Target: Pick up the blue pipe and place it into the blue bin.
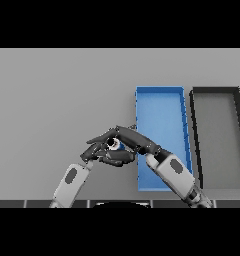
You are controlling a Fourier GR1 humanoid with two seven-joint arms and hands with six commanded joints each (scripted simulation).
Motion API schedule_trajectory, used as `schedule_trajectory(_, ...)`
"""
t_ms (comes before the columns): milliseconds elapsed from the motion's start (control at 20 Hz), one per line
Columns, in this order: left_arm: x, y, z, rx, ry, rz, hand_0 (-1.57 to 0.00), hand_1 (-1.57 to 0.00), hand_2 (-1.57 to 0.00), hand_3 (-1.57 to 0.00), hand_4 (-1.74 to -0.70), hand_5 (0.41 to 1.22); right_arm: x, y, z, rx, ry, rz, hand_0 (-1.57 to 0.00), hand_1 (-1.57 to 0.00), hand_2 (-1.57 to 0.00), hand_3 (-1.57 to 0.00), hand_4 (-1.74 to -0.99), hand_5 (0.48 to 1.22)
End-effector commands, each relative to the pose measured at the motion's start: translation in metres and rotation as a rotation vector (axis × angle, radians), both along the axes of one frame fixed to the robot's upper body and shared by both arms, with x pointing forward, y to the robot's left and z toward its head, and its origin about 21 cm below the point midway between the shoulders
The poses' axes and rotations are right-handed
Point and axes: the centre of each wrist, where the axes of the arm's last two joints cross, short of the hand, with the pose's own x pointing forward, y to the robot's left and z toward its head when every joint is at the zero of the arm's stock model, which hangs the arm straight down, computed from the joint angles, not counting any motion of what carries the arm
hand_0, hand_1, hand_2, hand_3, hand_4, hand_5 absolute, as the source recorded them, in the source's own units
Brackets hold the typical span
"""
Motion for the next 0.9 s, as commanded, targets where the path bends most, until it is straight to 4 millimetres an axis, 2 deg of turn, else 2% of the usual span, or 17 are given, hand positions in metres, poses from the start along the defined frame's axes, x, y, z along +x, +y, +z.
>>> schedule_trajectory(0,0.001,0.003,0.001,0.009,-0.004,0.004,-0.03,-0.02,-0.02,-0.02,-0.92,0.482,0.004,0.001,0.009,0.015,0.004,-0.001,-1.57,-1.57,-1.57,-1.57,-1.741,1.221)
schedule_trajectory(50,0.0,0.001,-0.001,0.016,0.008,0.0,-0.02,-0.02,-0.02,-0.02,-0.92,0.474,0.004,-0.001,0.015,0.035,0.034,0.001,-1.57,-1.57,-1.57,-1.57,-1.741,1.221)
schedule_trajectory(200,0.002,-0.001,-0.002,0.021,0.013,-0.001,-0.01,-0.01,-0.01,-0.01,-0.91,0.456,0.007,-0.008,0.053,0.1,0.053,0.02,-1.57,-1.57,-1.57,-1.57,-1.741,1.221)
schedule_trajectory(400,0.0,0.0,-0.001,0.017,0.02,-0.013,0.0,0.0,0.0,0.0,-0.91,0.437,0.028,-0.018,0.106,0.172,0.007,0.042,-1.57,-1.57,-1.57,-1.57,-1.741,1.221)
schedule_trajectory(550,0.004,-0.002,0.003,0.039,0.029,0.008,0.0,0.0,0.0,0.0,-0.9,0.432,0.044,-0.037,0.139,0.236,-0.08,-0.13,-1.57,-1.57,-1.57,-1.57,-1.741,1.221)
schedule_trajectory(650,0.003,0.004,0.002,0.038,0.02,0.006,0.0,0.0,0.0,0.0,-0.89,0.428,0.053,-0.048,0.155,0.225,-0.091,-0.235,-1.57,-1.57,-1.57,-1.57,-1.741,1.221)
schedule_trajectory(850,0.0,0.006,0.002,0.041,0.015,0.005,0.0,0.0,0.0,0.0,-0.89,0.412,0.083,-0.088,0.151,0.191,-0.051,-0.421,-1.57,-1.57,-1.57,-1.57,-1.741,1.221)
